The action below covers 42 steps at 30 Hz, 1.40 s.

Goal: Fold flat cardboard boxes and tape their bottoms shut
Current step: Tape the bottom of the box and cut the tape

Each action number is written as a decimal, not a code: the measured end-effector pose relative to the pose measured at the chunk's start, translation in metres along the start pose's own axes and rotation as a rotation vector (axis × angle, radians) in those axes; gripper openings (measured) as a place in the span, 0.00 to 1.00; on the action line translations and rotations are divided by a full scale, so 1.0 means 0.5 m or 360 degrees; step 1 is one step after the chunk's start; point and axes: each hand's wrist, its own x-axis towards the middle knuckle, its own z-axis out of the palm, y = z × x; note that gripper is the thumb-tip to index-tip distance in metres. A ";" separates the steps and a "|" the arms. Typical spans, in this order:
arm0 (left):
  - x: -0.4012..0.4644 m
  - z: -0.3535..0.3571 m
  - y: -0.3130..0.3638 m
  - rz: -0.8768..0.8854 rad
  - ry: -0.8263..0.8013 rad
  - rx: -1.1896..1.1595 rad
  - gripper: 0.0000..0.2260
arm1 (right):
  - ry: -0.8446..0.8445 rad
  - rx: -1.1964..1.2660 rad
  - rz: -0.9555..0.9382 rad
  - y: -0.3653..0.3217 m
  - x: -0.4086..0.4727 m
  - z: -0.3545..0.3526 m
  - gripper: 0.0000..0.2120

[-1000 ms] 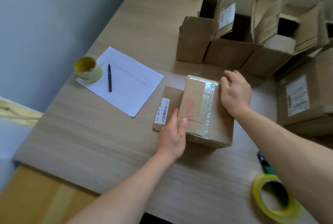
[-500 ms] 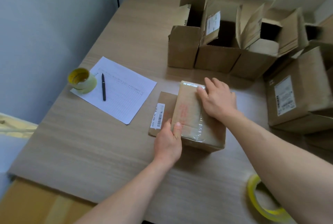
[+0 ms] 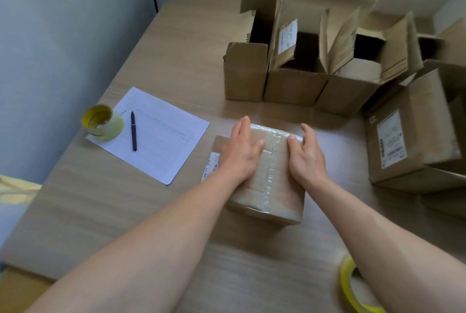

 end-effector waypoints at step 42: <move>-0.234 -0.028 -0.077 -0.0504 0.0047 -0.0949 0.10 | 0.0222 0.1311 0.0695 0.055 -0.229 -0.087 0.08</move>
